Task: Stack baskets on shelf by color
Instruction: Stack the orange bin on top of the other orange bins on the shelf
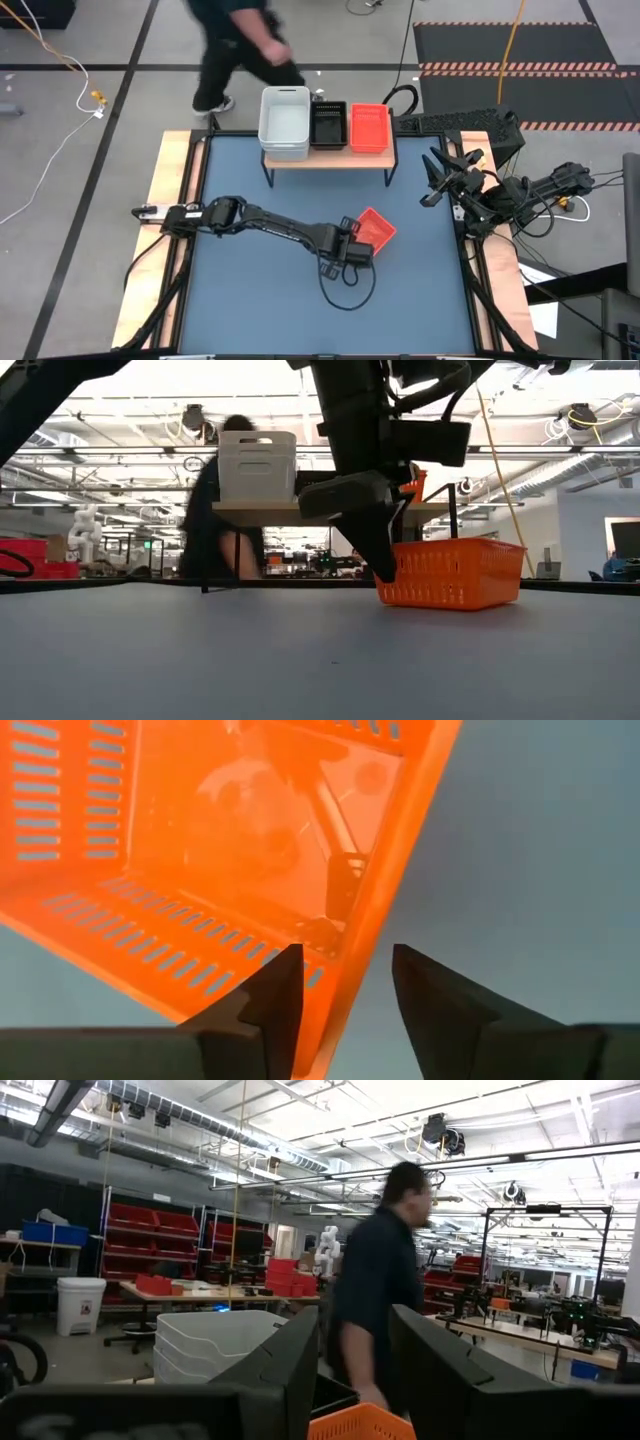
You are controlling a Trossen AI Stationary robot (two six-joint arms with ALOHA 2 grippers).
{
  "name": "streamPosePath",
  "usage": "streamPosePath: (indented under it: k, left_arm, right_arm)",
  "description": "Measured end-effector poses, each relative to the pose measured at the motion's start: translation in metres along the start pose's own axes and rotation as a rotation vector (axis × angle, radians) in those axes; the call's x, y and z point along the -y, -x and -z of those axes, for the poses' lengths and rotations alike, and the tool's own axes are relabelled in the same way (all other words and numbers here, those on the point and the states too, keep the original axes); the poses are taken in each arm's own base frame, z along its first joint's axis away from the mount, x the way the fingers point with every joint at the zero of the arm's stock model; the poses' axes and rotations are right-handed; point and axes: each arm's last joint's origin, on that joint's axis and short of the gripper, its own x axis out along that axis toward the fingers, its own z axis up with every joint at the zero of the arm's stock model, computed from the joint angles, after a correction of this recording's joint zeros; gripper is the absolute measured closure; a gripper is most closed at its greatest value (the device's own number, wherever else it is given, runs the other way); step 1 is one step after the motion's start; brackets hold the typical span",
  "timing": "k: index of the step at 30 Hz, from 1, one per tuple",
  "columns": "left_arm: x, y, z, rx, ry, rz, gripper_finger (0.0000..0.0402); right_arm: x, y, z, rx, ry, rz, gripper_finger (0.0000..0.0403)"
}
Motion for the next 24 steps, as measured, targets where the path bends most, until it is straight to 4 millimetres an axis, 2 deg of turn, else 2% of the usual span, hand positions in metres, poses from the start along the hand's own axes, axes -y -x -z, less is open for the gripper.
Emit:
streamPosePath:
  k: [13,17,21,24]
  left_arm:
    - [-0.002,0.001,-0.007,0.066,-0.057,-0.023,0.0343]
    - [0.002,0.002,-0.01,0.109,-0.11,0.02,0.0387]
    - [0.002,0.003,-0.013,0.14,-0.095,0.026,0.0391]
    - [-0.002,0.006,-0.013,0.122,-0.044,-0.07,0.0391]
  right_arm:
    - [0.0,0.0,0.0,-0.001,0.004,-0.001,0.0284]
    - [0.0,0.0,0.0,-0.001,0.004,-0.001,0.0284]
    - [0.0,0.0,0.0,-0.002,0.005,-0.002,0.0284]
    - [0.0,0.0,0.0,-0.002,0.005,-0.002,0.0284]
